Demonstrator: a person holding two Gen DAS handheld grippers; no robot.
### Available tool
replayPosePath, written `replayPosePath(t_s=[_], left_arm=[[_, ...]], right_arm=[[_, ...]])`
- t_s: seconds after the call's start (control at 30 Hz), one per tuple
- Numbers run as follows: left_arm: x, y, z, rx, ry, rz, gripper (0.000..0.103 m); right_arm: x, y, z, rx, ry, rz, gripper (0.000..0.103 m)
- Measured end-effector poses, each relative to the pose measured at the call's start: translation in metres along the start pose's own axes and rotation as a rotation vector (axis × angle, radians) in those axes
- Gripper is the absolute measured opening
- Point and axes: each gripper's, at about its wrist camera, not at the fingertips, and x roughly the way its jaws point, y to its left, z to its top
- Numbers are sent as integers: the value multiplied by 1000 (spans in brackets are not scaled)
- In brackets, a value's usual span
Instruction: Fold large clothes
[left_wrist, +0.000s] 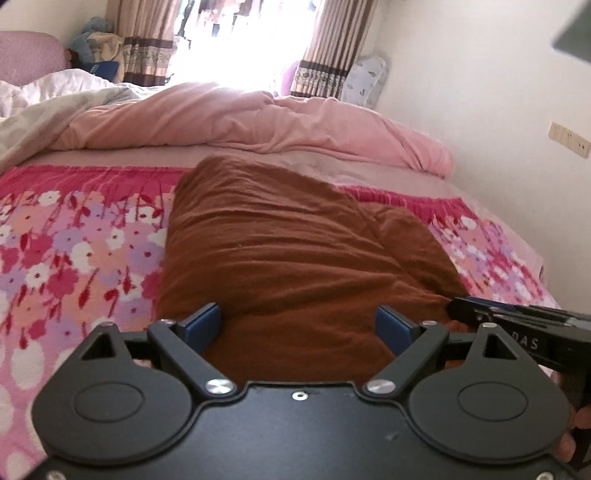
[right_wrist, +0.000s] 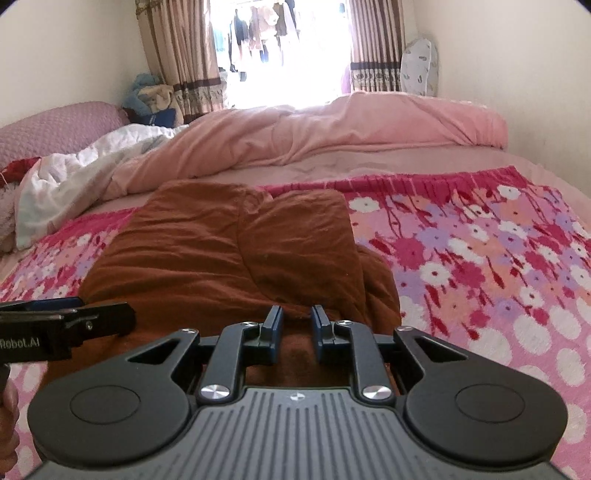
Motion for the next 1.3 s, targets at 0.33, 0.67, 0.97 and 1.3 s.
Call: replayPosePath(t_s=[0.33, 0.67, 0.97, 1.3], left_arm=[[-39, -6, -44, -33, 1, -32, 90], [-22, -3, -61, -34, 31, -40, 91], [-21, -8, -59, -11, 36, -16, 91], [-95, -31, -59, 3, -49, 11, 95]], right_arm=[[-57, 4, -16, 0, -65, 47, 24], [-26, 0, -39, 16, 11, 16, 22], [-29, 2, -42, 1, 6, 5, 22], [-75, 8, -43, -9, -45, -1, 30]])
